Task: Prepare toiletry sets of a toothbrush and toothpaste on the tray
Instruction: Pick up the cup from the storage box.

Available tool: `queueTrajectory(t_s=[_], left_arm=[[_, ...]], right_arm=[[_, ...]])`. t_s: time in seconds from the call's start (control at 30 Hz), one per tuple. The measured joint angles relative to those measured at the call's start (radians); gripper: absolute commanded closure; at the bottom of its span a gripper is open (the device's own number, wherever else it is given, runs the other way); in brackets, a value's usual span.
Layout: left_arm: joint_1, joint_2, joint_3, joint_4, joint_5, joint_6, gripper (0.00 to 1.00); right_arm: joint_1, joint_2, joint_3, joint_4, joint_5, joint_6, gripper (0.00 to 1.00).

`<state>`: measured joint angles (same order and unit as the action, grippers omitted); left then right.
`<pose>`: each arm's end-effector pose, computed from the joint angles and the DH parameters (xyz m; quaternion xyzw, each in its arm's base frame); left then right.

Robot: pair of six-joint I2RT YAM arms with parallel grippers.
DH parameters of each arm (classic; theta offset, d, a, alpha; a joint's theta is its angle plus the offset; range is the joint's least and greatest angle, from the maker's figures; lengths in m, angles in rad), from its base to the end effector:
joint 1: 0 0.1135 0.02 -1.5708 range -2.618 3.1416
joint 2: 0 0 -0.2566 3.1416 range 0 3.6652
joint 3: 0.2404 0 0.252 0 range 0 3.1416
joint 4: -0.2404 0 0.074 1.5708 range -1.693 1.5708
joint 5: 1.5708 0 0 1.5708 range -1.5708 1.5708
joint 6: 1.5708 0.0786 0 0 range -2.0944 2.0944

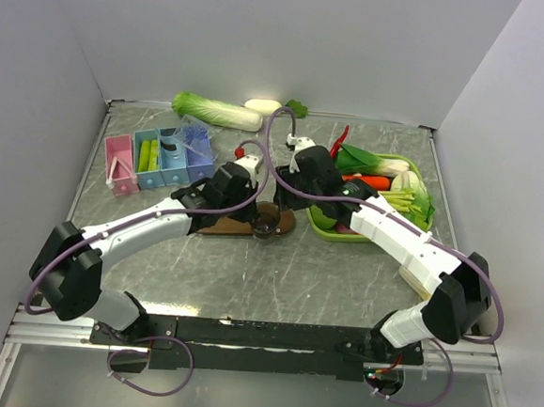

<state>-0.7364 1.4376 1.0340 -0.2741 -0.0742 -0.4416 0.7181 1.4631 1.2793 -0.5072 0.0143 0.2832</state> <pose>0.2657 -0.2330 0.2313 0.1165 0.8939 -0.2119 0.3774 0.2730 0.2371 0.2856 -0.1922 0.8841 0.1987 0.3767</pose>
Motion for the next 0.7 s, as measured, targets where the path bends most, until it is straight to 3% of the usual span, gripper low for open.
queueTrajectory(t_s=[0.7], left_arm=[[0.000, -0.073, -0.045, 0.016, -0.090, -0.042, 0.99]], right_arm=[[0.052, -0.003, -0.047, 0.045, -0.007, 0.095, 0.49]])
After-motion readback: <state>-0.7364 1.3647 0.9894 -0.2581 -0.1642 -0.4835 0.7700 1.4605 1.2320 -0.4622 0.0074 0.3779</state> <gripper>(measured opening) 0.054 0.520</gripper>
